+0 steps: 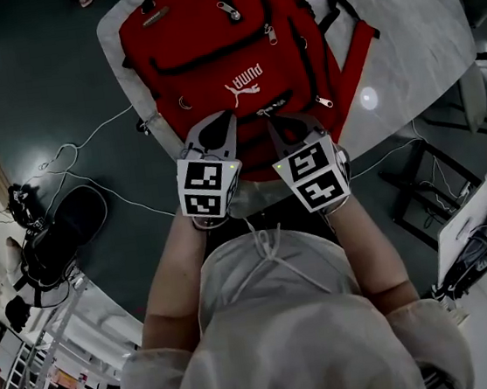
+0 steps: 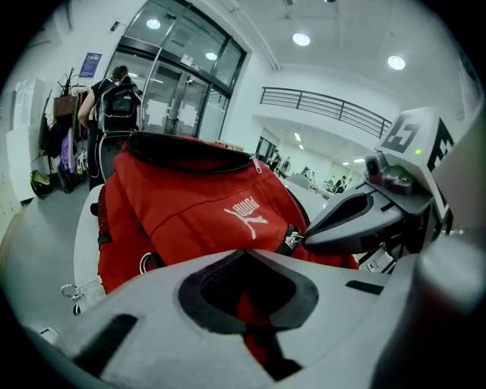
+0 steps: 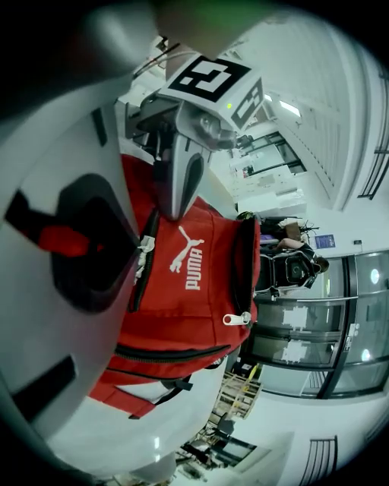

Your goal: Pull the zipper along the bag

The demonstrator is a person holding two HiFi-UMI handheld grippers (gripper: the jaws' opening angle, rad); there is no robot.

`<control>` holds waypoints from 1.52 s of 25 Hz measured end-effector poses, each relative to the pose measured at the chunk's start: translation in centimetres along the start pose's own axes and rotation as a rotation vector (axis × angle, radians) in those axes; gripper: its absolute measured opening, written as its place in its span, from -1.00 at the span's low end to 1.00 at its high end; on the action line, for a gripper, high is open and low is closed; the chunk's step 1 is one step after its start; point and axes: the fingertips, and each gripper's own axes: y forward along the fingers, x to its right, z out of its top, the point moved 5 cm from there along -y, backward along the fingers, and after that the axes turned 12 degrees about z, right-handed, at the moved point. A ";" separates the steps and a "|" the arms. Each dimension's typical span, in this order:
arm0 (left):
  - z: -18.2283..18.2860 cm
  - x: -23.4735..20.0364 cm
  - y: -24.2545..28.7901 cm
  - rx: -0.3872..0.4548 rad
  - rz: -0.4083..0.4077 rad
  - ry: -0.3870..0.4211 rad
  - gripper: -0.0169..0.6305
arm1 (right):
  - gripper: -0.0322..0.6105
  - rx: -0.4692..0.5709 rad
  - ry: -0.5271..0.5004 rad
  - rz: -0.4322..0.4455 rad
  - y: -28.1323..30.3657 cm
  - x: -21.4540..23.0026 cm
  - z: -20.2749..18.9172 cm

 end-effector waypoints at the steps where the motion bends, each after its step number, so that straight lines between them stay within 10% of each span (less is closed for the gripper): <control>1: 0.0 0.0 0.0 -0.002 0.007 -0.002 -0.89 | -0.82 -0.006 -0.007 0.002 -0.1 0.2 0.0; 38: -0.8 0.1 0.5 -0.019 0.165 -0.214 -0.89 | -0.82 -0.057 -0.031 0.184 -1.0 9.0 -2.4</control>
